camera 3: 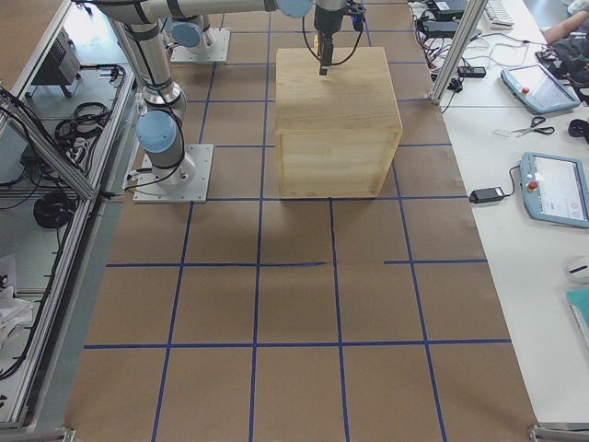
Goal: Open upper drawer
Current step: 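Move the left gripper toward the black drawer handle on the wooden cabinet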
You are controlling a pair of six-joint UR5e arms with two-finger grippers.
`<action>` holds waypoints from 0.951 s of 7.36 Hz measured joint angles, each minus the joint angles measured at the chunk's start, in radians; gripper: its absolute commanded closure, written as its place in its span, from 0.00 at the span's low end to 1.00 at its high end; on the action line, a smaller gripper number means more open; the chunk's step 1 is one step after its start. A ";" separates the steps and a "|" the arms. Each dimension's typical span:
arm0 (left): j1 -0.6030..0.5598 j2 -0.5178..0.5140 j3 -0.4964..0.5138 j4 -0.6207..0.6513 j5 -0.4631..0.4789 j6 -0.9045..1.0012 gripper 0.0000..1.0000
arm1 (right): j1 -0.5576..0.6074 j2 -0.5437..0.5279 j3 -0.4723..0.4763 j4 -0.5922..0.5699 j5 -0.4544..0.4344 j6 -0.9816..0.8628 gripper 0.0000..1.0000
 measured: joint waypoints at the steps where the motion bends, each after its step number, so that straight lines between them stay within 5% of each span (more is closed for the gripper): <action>1: 0.000 0.000 -0.004 0.007 0.000 -0.001 0.00 | 0.000 0.000 0.000 0.000 0.000 0.000 0.00; 7: -0.003 -0.003 -0.008 0.013 -0.004 -0.005 0.00 | 0.000 0.000 0.000 0.000 0.000 -0.001 0.00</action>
